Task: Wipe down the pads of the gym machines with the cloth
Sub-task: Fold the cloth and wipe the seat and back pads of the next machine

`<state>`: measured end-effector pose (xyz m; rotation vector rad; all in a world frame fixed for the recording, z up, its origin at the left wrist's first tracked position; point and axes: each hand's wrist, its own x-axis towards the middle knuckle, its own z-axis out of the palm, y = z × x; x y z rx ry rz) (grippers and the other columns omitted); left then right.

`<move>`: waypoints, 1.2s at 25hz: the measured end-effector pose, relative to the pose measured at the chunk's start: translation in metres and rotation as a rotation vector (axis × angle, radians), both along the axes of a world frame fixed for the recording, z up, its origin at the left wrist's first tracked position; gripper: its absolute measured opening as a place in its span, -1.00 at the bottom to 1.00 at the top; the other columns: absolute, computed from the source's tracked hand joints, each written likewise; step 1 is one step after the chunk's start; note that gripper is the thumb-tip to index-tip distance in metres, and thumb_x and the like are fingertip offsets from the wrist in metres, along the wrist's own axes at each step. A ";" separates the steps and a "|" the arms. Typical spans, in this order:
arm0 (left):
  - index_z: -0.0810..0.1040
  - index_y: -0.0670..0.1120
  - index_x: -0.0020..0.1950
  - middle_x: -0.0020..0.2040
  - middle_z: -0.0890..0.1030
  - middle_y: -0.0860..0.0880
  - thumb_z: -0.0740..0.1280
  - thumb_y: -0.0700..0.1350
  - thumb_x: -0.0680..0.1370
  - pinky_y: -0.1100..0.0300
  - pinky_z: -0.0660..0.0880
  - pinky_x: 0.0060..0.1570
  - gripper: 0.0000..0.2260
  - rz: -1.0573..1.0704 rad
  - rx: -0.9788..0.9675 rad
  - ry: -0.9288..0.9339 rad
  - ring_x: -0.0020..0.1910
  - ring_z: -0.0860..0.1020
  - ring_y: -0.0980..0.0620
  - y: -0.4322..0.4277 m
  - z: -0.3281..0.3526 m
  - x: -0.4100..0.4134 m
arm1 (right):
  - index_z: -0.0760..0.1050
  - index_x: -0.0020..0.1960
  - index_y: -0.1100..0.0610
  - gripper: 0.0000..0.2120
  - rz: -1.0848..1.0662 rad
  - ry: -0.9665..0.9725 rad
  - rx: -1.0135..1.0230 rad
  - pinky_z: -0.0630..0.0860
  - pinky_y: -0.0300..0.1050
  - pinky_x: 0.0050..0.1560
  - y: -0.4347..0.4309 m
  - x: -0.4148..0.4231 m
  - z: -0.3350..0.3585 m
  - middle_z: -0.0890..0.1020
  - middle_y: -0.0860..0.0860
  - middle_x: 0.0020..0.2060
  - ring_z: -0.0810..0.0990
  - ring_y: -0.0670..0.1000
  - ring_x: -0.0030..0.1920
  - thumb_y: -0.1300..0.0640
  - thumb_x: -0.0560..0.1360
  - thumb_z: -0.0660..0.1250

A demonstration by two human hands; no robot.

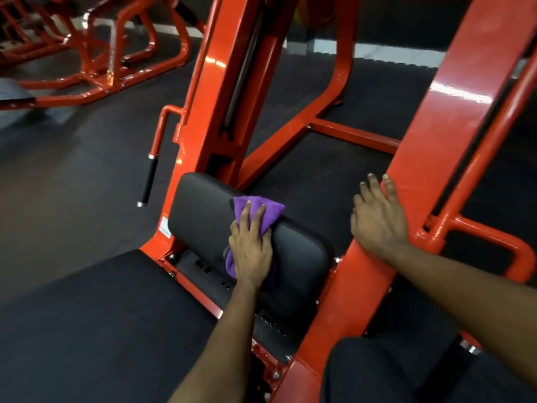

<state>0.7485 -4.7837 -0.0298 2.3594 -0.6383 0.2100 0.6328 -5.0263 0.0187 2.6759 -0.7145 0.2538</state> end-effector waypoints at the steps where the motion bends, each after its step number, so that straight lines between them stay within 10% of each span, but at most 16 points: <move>1: 0.39 0.12 0.49 0.58 0.24 0.08 0.31 -0.11 0.57 -0.05 0.33 0.16 -0.51 -0.064 0.053 -0.059 0.32 0.32 -0.10 -0.012 0.006 -0.003 | 0.59 0.17 0.28 -0.58 0.064 -0.006 -0.014 -0.05 0.23 0.58 -0.003 -0.008 -0.004 0.56 0.24 0.32 0.30 0.24 0.51 0.06 0.54 0.12; 9: 0.57 0.12 0.23 0.25 0.55 0.10 0.18 0.09 0.50 0.00 0.30 0.01 -0.66 -0.260 0.462 -0.303 0.09 0.45 -0.07 -0.067 0.031 -0.049 | 0.44 0.35 0.32 -0.58 0.083 -0.260 0.050 -0.05 0.09 0.60 0.000 -0.013 -0.006 0.43 0.28 0.43 0.24 0.23 0.54 0.25 0.51 0.25; 17: 0.63 0.07 0.18 0.20 0.59 -0.04 0.11 0.14 0.57 -0.13 0.30 0.19 -0.63 -0.174 0.672 -0.159 0.21 0.45 -0.12 -0.076 0.047 -0.005 | 0.44 0.33 0.31 -0.58 0.046 -0.226 0.043 -0.04 0.11 0.59 0.005 -0.013 -0.001 0.40 0.29 0.45 0.20 0.24 0.55 0.21 0.51 0.21; 30: 0.67 0.00 0.00 0.10 0.62 -0.04 0.21 0.09 0.51 -0.05 0.37 0.03 -0.70 -0.241 0.473 -0.252 0.08 0.44 -0.14 -0.076 0.032 -0.071 | 0.47 0.26 0.31 -0.66 0.062 -0.249 0.020 0.05 0.15 0.59 0.005 -0.014 -0.001 0.44 0.31 0.41 0.20 0.24 0.56 0.21 0.53 0.19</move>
